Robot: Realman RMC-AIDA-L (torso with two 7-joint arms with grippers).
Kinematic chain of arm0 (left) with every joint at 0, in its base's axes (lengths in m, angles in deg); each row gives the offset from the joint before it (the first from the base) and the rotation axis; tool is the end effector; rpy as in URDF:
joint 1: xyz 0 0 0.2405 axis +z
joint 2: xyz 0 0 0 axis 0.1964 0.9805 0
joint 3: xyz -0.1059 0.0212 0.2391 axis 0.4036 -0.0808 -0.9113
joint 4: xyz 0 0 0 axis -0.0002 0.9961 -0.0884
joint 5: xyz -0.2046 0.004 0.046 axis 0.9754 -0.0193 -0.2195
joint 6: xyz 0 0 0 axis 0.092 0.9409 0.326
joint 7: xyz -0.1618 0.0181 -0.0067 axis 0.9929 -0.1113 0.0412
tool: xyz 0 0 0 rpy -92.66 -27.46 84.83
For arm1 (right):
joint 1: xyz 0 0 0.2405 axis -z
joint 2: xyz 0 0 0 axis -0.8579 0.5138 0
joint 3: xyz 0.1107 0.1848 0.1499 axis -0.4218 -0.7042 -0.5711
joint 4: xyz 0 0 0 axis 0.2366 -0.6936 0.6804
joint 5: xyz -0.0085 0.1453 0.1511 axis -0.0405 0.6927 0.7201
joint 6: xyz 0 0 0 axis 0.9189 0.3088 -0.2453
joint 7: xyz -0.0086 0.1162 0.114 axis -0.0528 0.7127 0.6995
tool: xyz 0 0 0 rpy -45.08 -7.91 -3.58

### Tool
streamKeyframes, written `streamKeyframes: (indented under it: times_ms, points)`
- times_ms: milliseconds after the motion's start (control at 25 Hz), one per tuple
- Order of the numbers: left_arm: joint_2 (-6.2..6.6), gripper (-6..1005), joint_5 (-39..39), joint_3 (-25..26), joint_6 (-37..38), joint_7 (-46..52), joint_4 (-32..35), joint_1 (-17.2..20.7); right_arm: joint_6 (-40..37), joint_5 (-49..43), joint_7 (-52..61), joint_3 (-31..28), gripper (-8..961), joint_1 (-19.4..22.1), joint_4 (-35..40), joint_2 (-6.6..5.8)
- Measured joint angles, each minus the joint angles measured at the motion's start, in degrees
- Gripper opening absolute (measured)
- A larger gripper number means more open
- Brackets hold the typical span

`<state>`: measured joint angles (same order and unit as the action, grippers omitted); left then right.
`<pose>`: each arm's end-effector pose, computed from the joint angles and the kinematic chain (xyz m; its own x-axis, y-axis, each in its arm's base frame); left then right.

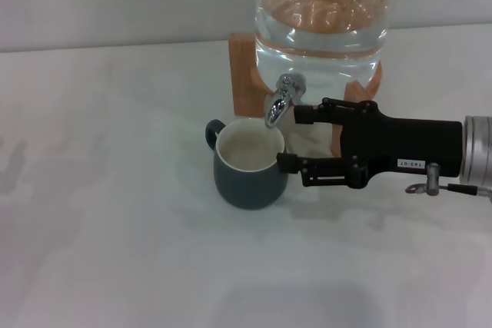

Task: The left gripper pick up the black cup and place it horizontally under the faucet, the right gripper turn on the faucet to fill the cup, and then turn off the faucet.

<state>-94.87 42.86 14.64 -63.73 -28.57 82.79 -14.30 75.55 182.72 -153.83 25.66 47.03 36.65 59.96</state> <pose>-0.3618 0.3349 0.0570 0.4701 0.2101 0.8572 0.8551 -0.3489 -0.3834 0.1990 0.3131 -0.0093 0.7838 -0.1507 -0.6024 -0.3396 -0.9162 -0.2126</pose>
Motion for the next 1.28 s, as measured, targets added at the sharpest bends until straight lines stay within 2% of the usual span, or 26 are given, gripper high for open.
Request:
streamKeyframes:
  times_ms: [920,1080,1280]
  points:
    - [0.17,428,-0.08,-0.13,-0.07,0.05,0.22,-0.29,-0.87,-0.26,0.23,-4.19,839,0.63,-0.14,-0.21]
    - [0.18,428,-0.05,-0.12,0.04,0.04,0.22,-0.28,2.87,-0.35,0.19,-5.67,838,0.63,-0.1,-0.34]
    - [0.25,428,-0.01,-0.12,0.13,0.02,0.21,-0.36,8.26,-0.3,0.32,-10.82,838,0.93,-0.17,-0.26]
